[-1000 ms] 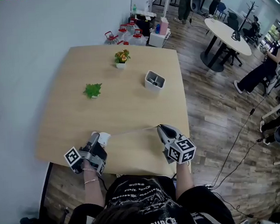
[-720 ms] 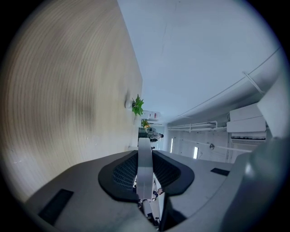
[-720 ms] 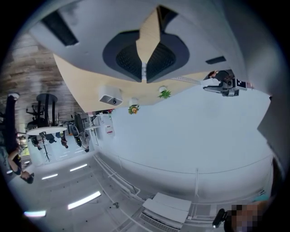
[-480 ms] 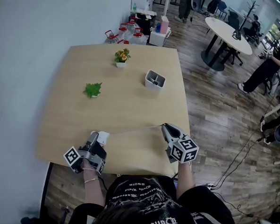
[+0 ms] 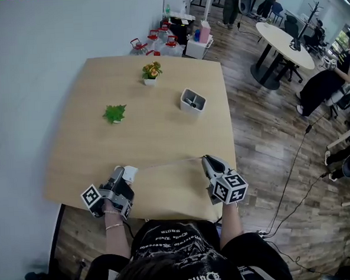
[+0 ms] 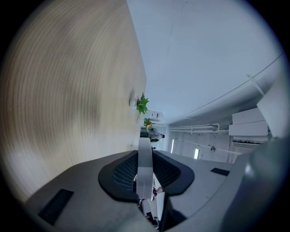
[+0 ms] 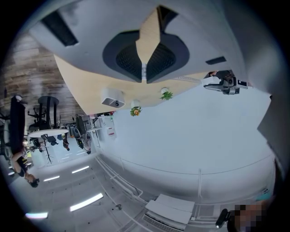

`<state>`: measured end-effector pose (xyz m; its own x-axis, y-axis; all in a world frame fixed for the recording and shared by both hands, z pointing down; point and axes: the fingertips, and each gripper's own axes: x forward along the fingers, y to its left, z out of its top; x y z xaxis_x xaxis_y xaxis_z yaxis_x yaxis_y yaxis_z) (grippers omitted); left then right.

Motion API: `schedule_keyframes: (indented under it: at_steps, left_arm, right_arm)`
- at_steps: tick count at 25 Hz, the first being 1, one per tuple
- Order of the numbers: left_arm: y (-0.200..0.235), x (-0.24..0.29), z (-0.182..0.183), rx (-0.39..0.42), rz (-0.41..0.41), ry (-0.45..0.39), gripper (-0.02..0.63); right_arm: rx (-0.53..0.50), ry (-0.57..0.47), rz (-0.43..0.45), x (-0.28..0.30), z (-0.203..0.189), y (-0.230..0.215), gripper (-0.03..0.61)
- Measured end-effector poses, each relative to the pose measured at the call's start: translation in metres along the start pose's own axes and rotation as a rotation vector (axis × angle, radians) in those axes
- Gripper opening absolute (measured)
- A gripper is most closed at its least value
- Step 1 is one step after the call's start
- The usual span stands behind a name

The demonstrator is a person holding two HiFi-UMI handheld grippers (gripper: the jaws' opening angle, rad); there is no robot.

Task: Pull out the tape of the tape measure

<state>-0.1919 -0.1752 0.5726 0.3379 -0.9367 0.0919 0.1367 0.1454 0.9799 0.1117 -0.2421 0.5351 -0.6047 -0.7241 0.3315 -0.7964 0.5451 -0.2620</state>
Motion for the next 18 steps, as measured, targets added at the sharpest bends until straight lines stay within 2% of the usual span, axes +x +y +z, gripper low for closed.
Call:
schedule_keyframes:
  at_steps: [9,18]
  left_arm:
    - [-0.001,0.003,-0.006,0.009,0.001,0.037,0.094]
    - [-0.002,0.004,-0.007,0.014,-0.010,0.050,0.094]
  right_arm:
    - [-0.031,0.030,0.056,0.007,-0.005,0.019,0.037]
    - [-0.014,0.029,0.079,0.008,-0.007,0.023,0.038]
